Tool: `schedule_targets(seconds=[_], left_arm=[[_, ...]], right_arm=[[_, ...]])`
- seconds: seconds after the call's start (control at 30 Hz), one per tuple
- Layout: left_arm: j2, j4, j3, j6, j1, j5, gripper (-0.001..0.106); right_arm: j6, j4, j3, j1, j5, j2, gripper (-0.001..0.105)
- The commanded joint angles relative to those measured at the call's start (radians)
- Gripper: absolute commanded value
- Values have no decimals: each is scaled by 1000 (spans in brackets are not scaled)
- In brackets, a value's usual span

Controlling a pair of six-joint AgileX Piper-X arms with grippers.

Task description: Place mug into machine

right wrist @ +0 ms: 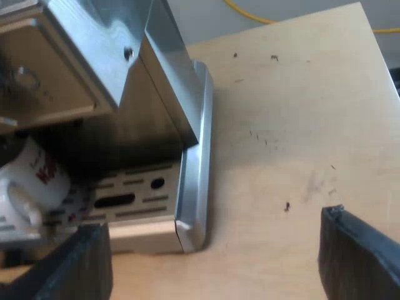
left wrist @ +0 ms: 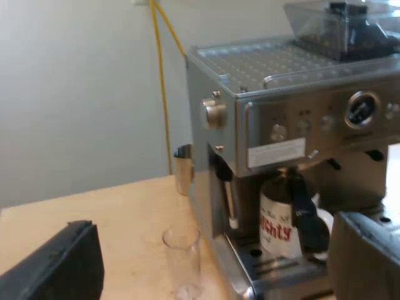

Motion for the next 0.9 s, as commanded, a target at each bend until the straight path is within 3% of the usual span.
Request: schedule_targets(seconds=[0.03, 0.5, 0.67, 0.9], left_arm=[[-34, 26, -4, -11, 1, 7, 79], [-34, 26, 0, -11, 1, 12, 79], [-34, 26, 28, -11, 1, 10, 79], [-34, 23, 108, -11, 1, 10, 79]], right_arm=[[-47, 57, -6, -1, -15, -52, 70], [-47, 105, 57, -1, -25, -251, 70], [-47, 103, 135, -1, -21, -350, 70], [-44, 70, 210, -1, -14, -366, 70]])
